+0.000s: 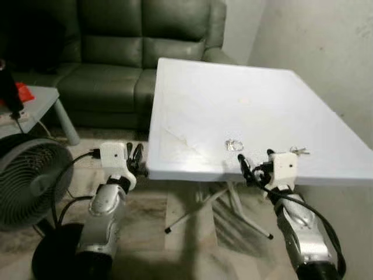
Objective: Hang keys on a hook
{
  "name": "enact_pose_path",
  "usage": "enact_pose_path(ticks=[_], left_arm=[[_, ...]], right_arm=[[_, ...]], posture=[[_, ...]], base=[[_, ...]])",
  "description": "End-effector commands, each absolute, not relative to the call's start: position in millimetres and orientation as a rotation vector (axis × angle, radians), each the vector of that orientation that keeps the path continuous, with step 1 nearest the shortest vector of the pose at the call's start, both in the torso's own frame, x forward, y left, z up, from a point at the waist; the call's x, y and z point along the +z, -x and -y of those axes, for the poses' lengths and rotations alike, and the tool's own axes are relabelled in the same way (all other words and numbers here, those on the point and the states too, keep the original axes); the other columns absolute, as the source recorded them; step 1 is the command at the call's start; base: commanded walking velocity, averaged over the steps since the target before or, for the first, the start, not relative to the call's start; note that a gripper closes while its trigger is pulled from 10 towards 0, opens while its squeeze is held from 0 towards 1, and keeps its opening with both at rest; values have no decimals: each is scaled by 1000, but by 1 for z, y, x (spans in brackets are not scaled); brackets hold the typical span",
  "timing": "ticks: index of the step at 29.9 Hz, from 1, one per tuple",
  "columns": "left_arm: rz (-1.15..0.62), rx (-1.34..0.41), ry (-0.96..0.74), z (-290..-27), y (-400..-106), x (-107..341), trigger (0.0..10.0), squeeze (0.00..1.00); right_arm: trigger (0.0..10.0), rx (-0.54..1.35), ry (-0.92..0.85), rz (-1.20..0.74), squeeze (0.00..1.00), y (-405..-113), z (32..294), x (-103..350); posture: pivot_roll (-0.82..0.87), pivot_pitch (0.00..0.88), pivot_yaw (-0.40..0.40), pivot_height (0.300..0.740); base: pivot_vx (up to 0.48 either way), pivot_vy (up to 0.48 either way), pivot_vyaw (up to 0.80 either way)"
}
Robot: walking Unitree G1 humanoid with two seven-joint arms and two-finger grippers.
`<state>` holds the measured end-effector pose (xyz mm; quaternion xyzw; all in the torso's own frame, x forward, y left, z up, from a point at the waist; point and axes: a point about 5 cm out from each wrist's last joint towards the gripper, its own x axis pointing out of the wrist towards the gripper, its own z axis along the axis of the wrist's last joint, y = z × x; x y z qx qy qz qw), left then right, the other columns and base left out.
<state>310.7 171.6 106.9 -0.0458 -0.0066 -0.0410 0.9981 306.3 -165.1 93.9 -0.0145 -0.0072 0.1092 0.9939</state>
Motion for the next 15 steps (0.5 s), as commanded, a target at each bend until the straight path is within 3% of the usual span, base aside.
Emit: enact_pose_path(ticks=[1,15], left_arm=[[38,-104,107,-163,-312,113,10000,0],[15,-96,96,-164,-313,112,10000,0]], right_arm=[[10000,201,47,24,0,-308,174,99],[10000,206,49,22,0,-310,173,100]], posture=[[-12,0,-91,740],[-10,0,-95,740]], base=[[0,0,0],[0,0,0]])
